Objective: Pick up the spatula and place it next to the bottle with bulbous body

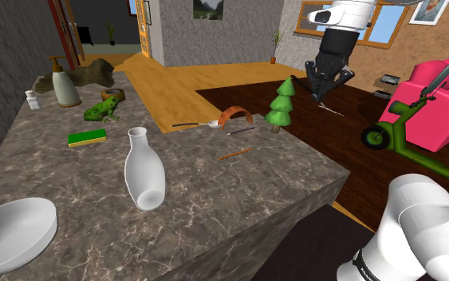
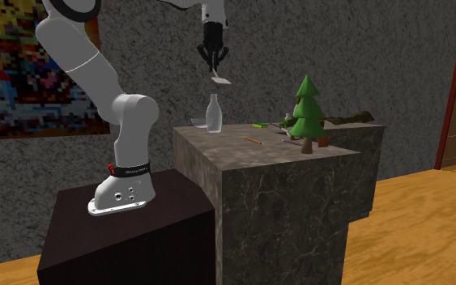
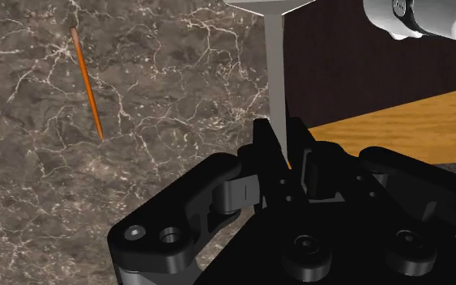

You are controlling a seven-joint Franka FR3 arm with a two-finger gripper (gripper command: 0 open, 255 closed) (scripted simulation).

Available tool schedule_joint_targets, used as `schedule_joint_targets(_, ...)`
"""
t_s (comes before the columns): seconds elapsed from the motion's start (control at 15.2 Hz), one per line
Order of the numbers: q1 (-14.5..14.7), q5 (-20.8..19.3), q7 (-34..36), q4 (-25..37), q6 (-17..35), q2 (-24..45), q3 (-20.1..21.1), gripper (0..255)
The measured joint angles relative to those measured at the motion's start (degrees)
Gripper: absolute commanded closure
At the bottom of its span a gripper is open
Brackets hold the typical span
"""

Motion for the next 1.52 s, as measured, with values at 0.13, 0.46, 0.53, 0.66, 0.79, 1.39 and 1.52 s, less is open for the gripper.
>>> schedule_joint_targets(0.13, 0.9, 1.63, 2.54, 0.53, 0.72, 1.56, 2.01, 255)
schedule_joint_targets(0.46, 3.09, 5.03, 8.02, 2.09, 3.36, 6.2, 6.07, 255)
schedule_joint_targets(0.53, 3.51, 5.64, 9.06, 2.65, 3.8, 7.22, 6.83, 255)
schedule_joint_targets(0.66, 4.4, 6.9, 11.57, 3.72, 4.16, 8.78, 8.79, 255)
schedule_joint_targets(0.79, 5.04, 7.75, 13.08, 4.97, 4.82, 10.72, 9.89, 255)
schedule_joint_targets(1.39, 8.83, 11.6, 22.71, 14.96, 7.38, 23.22, 16.65, 255)
schedule_joint_targets(1.52, 9.47, 12.03, 24.23, 18.52, 7.63, 26.93, 17.62, 255)
